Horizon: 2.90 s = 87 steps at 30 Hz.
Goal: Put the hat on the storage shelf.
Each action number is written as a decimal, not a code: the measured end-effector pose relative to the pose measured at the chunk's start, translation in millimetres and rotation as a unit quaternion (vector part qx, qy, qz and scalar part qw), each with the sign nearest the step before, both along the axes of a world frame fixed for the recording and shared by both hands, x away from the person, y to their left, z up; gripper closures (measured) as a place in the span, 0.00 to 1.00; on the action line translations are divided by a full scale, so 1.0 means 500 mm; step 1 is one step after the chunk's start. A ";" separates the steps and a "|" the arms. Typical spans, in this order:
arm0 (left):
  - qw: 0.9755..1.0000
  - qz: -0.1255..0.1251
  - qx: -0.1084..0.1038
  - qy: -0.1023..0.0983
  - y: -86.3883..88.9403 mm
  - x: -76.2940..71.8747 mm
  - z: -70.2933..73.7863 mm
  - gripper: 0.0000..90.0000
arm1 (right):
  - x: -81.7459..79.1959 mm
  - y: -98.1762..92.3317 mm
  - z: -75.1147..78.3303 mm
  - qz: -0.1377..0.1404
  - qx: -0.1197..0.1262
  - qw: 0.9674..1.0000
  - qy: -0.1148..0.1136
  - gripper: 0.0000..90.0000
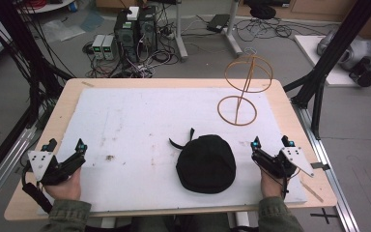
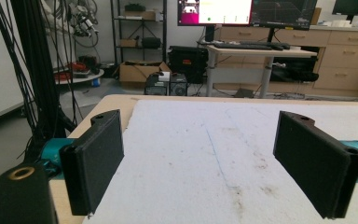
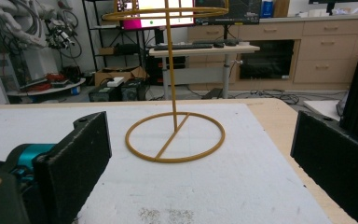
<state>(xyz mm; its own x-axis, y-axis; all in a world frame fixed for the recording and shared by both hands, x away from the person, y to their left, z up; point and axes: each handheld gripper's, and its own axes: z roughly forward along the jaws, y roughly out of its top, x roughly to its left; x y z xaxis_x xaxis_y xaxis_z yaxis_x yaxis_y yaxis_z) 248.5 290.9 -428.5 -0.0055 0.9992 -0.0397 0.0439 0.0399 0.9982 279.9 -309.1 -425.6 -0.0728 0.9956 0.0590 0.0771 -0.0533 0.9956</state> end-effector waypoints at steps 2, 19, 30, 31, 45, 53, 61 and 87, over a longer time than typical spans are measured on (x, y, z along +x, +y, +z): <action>1.000 -0.001 0.001 -0.002 0.000 0.000 0.000 0.18 | 0.000 -0.001 0.000 -0.001 0.002 1.000 0.000 0.04; 1.000 -0.006 0.000 -0.004 -0.001 0.000 0.001 0.18 | 0.002 0.003 0.013 0.029 0.021 0.999 0.004 0.04; 1.000 -0.006 -0.004 -0.002 0.001 0.001 0.000 0.19 | 0.005 0.034 0.030 0.118 0.012 0.993 0.007 0.05; 1.000 -0.005 -0.005 -0.003 0.001 0.001 -0.001 0.19 | 0.004 0.039 0.031 0.127 0.014 0.992 0.007 0.04; 1.000 -0.005 -0.008 -0.002 0.003 0.002 -0.001 0.20 | 0.005 0.076 0.045 0.203 -0.003 0.979 0.020 0.05; 1.000 -0.007 -0.009 0.000 0.005 0.003 -0.002 0.20 | 0.007 0.093 0.047 0.244 -0.024 0.969 0.031 0.05; 1.000 -0.007 -0.009 0.001 0.005 0.003 -0.002 0.20 | 0.006 0.115 0.048 0.281 -0.059 0.957 0.046 0.05; 1.000 -0.008 -0.009 0.003 0.005 0.006 -0.004 0.20 | 0.018 0.154 0.021 0.349 -0.127 0.920 0.127 0.05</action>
